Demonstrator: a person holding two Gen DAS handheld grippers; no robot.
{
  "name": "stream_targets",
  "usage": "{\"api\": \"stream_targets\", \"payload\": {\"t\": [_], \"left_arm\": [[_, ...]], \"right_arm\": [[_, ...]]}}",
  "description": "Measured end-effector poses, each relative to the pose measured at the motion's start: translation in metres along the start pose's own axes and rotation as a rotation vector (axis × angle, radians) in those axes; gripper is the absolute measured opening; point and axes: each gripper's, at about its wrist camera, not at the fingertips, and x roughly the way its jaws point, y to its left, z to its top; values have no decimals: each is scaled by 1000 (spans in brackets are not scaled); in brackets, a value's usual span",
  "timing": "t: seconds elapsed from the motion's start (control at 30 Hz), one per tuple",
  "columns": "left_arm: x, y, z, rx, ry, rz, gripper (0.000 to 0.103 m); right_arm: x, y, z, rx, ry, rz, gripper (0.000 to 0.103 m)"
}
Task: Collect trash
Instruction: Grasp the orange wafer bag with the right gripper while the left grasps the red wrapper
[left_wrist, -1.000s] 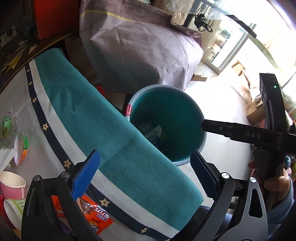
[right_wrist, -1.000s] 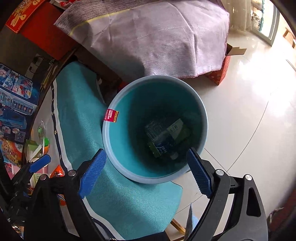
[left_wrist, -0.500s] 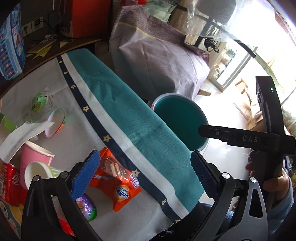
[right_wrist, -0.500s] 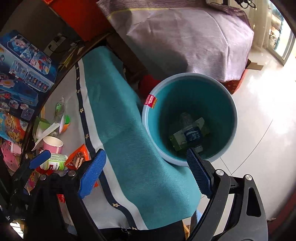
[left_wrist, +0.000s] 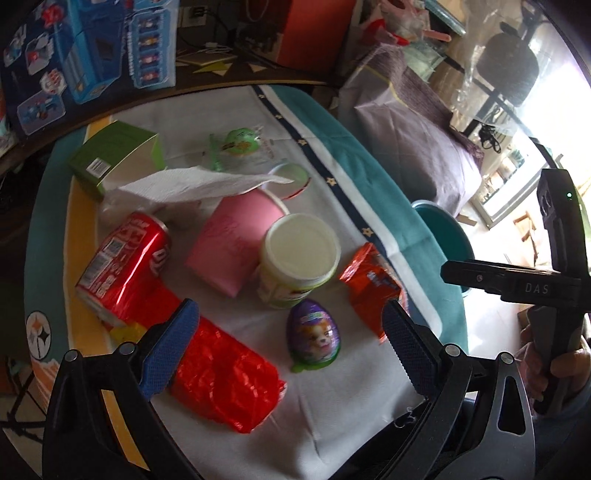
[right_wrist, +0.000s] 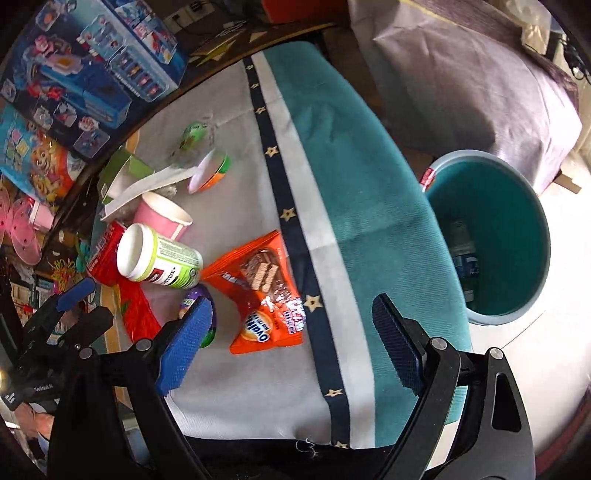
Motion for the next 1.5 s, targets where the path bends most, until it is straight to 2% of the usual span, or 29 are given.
{"api": "stream_targets", "payload": {"t": [0.13,0.33,0.5,0.63,0.73,0.77,0.8,0.87,1.0,1.13,1.23,1.3,1.37,1.5], "left_arm": [[7,32,-20,-84,27,29,99],[27,54,-45,-182,60,103,99],[43,63,-50,-266,86,113,99],[48,64,-47,-295,75,147,99],[49,63,-45,-310,66,172,99],[49,62,-45,-311,63,182,99],[49,61,-47,-310,62,196,99],[52,57,-45,-295,66,224,99],[60,44,-41,-267,65,266,99],[59,40,-44,-256,47,263,96],[51,35,-54,-234,32,284,76],[45,35,-56,-235,23,277,51],[41,39,-58,-253,24,243,36],[33,34,-59,-236,23,197,18]], "right_arm": [[20,16,-5,-31,43,-3,85],[46,18,-12,-26,87,-27,85],[60,22,-13,-58,91,-57,85],[71,32,-12,-110,89,-84,84],[77,40,-14,-156,80,-100,70],[79,43,-15,-171,82,-102,55],[81,45,-17,-187,87,-104,47],[79,49,-20,-221,69,-105,38],[77,52,-28,-236,75,-64,34],[75,53,-36,-230,84,-30,33],[71,47,-40,-208,85,-6,33],[67,43,-43,-194,83,8,33],[64,40,-45,-182,81,23,33],[58,36,-49,-170,72,48,33]]}}
